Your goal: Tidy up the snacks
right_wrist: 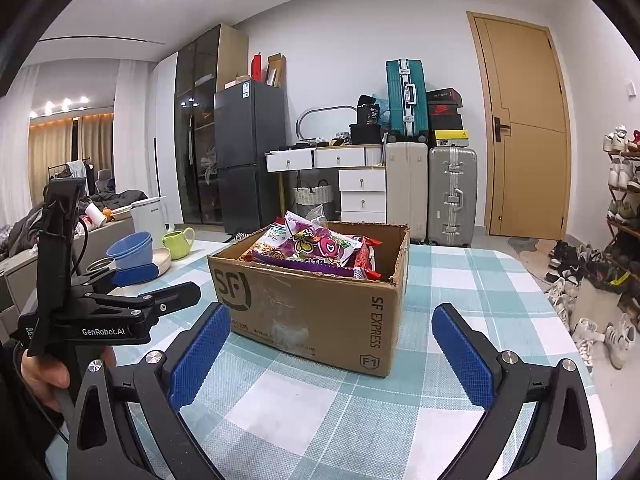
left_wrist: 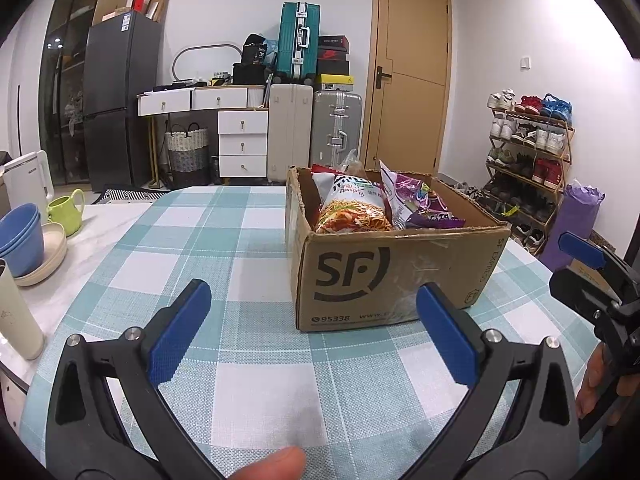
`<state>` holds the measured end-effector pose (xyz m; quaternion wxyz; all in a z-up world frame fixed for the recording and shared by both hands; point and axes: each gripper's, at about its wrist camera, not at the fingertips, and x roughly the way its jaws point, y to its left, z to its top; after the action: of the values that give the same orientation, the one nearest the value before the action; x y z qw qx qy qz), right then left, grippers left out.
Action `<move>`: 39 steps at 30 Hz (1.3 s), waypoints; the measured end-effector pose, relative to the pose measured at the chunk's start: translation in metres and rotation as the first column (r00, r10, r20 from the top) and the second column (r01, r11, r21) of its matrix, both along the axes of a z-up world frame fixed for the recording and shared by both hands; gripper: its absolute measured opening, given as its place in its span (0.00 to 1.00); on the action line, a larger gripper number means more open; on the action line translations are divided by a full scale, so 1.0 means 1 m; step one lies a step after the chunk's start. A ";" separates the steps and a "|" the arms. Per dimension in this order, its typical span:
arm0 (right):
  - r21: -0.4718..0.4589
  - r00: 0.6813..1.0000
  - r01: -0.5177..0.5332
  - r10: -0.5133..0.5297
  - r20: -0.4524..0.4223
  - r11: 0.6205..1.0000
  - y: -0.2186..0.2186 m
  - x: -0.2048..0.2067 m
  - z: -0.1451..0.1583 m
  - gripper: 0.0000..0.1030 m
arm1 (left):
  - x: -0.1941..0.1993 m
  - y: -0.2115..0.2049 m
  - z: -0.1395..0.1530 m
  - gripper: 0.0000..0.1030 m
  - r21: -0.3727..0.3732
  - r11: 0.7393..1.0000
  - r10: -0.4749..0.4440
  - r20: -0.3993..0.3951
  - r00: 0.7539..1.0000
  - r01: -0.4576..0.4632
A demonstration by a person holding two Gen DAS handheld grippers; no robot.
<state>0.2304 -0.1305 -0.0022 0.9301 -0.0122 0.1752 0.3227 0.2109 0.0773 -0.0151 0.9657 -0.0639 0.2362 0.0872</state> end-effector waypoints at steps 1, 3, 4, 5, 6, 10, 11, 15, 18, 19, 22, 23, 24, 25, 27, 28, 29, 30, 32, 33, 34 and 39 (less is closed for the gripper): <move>0.000 1.000 0.000 0.000 0.000 1.000 0.000 0.000 0.000 0.99 | -0.001 0.000 0.001 1.00 0.002 1.000 -0.001 0.002 1.000 0.001; -0.001 1.000 0.000 0.000 -0.001 1.000 0.000 0.000 0.000 0.99 | 0.000 0.000 0.000 1.00 0.002 1.000 -0.002 0.003 1.000 0.002; -0.001 1.000 0.001 -0.001 -0.001 1.000 0.000 0.000 0.000 0.99 | -0.001 0.000 0.001 1.00 0.003 1.000 -0.001 0.003 1.000 0.001; 0.000 1.000 0.001 -0.001 0.000 1.000 0.000 0.000 0.000 0.99 | -0.001 0.000 0.001 1.00 0.002 1.000 -0.004 0.003 1.000 0.004; 0.000 1.000 0.000 0.000 -0.001 1.000 0.000 0.000 0.000 0.99 | -0.001 -0.001 0.001 1.00 0.002 1.000 -0.007 0.003 1.000 0.007; 0.000 1.000 0.000 0.000 -0.001 1.000 0.000 0.000 0.000 0.99 | -0.001 -0.001 0.001 1.00 0.002 1.000 -0.006 0.004 1.000 0.006; 0.000 1.000 0.000 0.000 -0.001 1.000 0.000 0.000 0.000 0.99 | 0.000 -0.001 0.000 1.00 0.002 1.000 -0.006 0.004 1.000 0.006; 0.000 1.000 0.000 0.000 -0.002 1.000 0.000 0.000 0.000 0.99 | 0.000 0.000 0.000 1.00 0.001 1.000 -0.006 0.003 1.000 0.006; 0.000 1.000 0.002 -0.002 -0.002 1.000 0.000 0.000 0.000 0.99 | 0.000 0.000 0.000 1.00 0.000 1.000 -0.004 0.004 1.000 0.004; 0.000 1.000 0.002 -0.002 -0.002 1.000 0.000 0.001 0.000 0.99 | 0.000 0.000 0.000 1.00 0.001 1.000 -0.005 0.004 1.000 0.005; 0.001 1.000 0.001 -0.001 -0.003 1.000 0.000 0.001 -0.001 0.99 | 0.000 0.000 0.000 1.00 0.001 1.000 -0.006 0.004 1.000 0.006; 0.001 1.000 0.001 -0.001 -0.002 1.000 0.000 0.001 -0.001 0.99 | 0.000 0.000 0.000 1.00 0.001 1.000 -0.006 0.004 1.000 0.006; 0.000 1.000 0.001 -0.001 -0.002 1.000 0.000 0.001 -0.001 0.99 | 0.000 0.000 0.000 1.00 0.001 1.000 -0.005 0.004 1.000 0.005; 0.000 1.000 0.001 -0.001 -0.003 1.000 0.000 0.001 -0.001 0.99 | 0.000 0.000 0.000 1.00 0.001 1.000 -0.005 0.004 1.000 0.005; 0.001 1.000 0.001 -0.001 -0.002 1.000 0.000 0.001 -0.001 0.99 | 0.001 0.000 -0.001 1.00 -0.001 1.000 -0.002 0.005 1.000 0.002; 0.001 1.000 0.001 -0.001 -0.002 1.000 0.000 0.001 -0.001 0.99 | 0.000 0.000 0.000 1.00 -0.002 1.000 -0.001 0.006 1.000 0.001; 0.001 1.000 0.001 -0.001 -0.003 1.000 0.000 0.001 -0.001 0.99 | 0.000 0.001 0.000 1.00 -0.001 1.000 -0.001 0.005 1.000 0.001; 0.001 1.000 0.001 -0.001 -0.002 1.000 0.000 0.001 -0.001 0.99 | 0.001 0.000 -0.001 1.00 -0.001 1.000 0.000 0.006 1.000 0.000; 0.000 1.000 0.001 -0.001 -0.003 1.000 0.000 0.001 -0.001 0.99 | 0.000 0.001 0.000 1.00 0.000 1.000 -0.001 0.006 1.000 0.001; 0.000 1.000 0.001 -0.001 -0.003 1.000 0.000 0.001 -0.001 0.99 | 0.001 0.001 -0.001 1.00 0.000 1.000 -0.002 0.006 1.000 0.002; 0.000 1.000 0.001 -0.001 -0.003 1.000 -0.001 0.001 -0.001 0.99 | 0.000 0.001 0.000 1.00 -0.001 1.000 -0.001 0.006 1.000 0.001; -0.002 1.000 -0.001 0.001 -0.004 1.000 0.000 0.001 -0.001 0.99 | 0.001 0.001 -0.001 1.00 -0.001 1.000 -0.002 0.006 1.000 0.002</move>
<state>0.2315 -0.1304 -0.0036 0.9295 -0.0125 0.1773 0.3231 0.2118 0.0783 -0.0163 0.9664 -0.0647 0.2332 0.0860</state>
